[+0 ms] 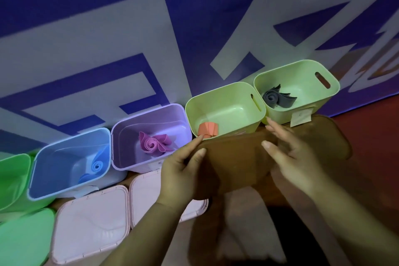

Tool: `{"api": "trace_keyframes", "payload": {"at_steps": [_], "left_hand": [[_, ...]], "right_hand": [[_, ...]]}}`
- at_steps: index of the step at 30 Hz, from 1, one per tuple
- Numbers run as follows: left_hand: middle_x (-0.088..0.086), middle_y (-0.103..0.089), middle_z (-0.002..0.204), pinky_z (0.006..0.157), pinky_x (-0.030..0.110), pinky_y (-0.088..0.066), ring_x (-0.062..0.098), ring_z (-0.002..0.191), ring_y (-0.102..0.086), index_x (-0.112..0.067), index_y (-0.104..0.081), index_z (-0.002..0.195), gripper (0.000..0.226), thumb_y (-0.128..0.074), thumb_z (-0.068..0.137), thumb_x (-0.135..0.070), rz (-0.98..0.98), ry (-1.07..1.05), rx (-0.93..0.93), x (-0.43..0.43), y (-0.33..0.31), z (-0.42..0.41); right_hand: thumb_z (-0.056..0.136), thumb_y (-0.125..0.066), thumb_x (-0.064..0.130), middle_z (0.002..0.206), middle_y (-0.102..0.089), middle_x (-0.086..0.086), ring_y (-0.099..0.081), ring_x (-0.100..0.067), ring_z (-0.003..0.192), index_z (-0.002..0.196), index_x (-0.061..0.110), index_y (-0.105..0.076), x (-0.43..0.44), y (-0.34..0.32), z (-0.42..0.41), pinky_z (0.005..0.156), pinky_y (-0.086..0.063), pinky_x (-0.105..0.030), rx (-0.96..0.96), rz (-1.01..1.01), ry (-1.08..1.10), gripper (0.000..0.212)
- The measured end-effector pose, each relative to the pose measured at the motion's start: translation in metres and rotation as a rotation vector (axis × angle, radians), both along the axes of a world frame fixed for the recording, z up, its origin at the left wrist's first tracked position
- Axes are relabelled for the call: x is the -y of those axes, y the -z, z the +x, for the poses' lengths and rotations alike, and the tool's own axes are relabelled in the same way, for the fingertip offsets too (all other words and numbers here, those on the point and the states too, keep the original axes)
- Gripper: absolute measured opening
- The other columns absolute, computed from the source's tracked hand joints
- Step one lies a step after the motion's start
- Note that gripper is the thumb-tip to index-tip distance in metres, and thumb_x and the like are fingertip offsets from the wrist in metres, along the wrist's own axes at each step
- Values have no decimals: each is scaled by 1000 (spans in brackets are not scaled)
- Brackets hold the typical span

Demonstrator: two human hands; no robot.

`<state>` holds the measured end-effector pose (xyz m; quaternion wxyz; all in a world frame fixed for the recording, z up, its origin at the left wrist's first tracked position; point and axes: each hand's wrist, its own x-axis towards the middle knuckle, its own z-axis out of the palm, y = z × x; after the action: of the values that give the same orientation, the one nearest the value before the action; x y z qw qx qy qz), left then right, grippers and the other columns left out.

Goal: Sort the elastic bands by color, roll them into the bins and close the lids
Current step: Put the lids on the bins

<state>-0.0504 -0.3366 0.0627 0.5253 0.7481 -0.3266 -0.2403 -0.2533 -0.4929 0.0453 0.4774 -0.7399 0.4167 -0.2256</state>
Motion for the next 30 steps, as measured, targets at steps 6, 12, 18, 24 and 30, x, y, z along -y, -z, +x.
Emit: {"api": "trace_keyframes", "payload": {"at_steps": [6,12,18,24,30], "left_hand": [[-24,-70,109,97,14,-47,-5,107,-63,-41,-67,114,32,-65,93,-15,-63,-104,-15,29,-15,22],[-12,-66,121,95,29,-51,-2,101,-61,-39,-63,119,29,-63,95,-23,-26,-263,-127,67,-10,45],[-9,-24,132,104,31,-40,11,117,-40,-39,-42,134,52,-69,89,-36,147,-5,38,99,9,61],[-17,2,147,116,39,-32,22,144,-14,-46,-21,144,95,-75,68,-66,300,357,291,105,37,74],[15,3,161,117,61,-14,38,149,3,-38,-17,154,124,-61,51,-92,397,518,714,108,63,91]], "right_hand": [[94,-60,34,148,-31,24,-40,-3,131,143,51,-36,17,-8,11,103,-38,-24,10,17,36,58],[85,-71,37,153,-19,28,-28,-1,140,144,61,-19,35,-4,20,115,-35,-43,-30,88,-16,83],[67,-86,45,154,22,35,-5,-4,147,143,65,2,62,-2,40,114,-36,-48,-305,-11,-158,118],[72,-76,58,160,16,24,-14,-21,150,149,53,2,97,6,57,114,-33,-46,-489,-243,-186,109],[62,-74,71,159,25,19,-5,-26,150,150,51,3,107,22,67,116,-25,-50,-593,-199,-241,119]]}}
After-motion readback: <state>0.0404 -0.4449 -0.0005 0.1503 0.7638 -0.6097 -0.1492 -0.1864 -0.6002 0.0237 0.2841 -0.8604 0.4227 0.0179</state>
